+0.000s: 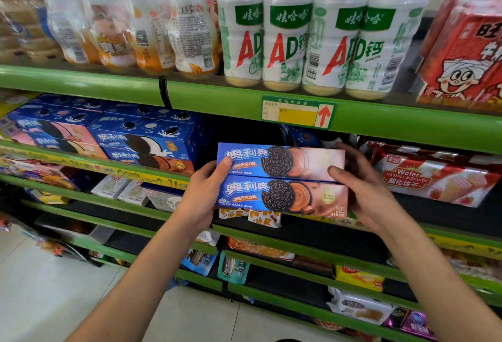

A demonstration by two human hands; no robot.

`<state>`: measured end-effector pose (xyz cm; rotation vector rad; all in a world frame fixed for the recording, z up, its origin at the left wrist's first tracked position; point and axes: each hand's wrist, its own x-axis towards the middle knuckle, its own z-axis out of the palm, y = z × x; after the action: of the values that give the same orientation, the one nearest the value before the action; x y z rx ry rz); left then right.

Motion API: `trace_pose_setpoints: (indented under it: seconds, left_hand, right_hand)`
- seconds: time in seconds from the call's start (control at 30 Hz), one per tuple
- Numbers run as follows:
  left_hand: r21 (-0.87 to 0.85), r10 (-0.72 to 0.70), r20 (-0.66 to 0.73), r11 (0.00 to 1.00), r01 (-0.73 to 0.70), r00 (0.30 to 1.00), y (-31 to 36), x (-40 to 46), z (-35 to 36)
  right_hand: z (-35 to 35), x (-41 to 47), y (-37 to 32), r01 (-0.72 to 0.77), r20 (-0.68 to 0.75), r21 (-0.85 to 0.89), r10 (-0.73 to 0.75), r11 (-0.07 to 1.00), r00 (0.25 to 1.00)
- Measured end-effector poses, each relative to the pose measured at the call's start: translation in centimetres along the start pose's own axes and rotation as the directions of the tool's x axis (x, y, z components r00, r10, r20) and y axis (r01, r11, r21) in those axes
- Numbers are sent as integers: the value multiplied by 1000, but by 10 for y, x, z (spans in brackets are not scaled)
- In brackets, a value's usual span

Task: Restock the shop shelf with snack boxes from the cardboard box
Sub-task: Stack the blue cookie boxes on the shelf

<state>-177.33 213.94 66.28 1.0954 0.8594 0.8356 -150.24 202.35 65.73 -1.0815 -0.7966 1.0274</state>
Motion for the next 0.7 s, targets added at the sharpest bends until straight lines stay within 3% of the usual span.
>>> trace_pose_setpoints:
  seconds: [0.17,0.37,0.53,0.7]
  left_hand:
    - [-37,16,97,999,-12,995,5,5,-14]
    - [-106,120,197,989,-100,973,13,2,-37]
    - [-142,248,195,964,-223,949,13,-5,-32]
    - [-93,282,212,959,-268,935,12,-6,-29]
  right_hand:
    - [-5,-3,-1,-40,61,38,37,998,997]
    - [-7,-7,-1,125,-35,172,-121,977,992]
    - [-2,-8,1,170,-63,104,-164,980,984]
    - [-3,-9,3,147,-80,54,-143,988,987]
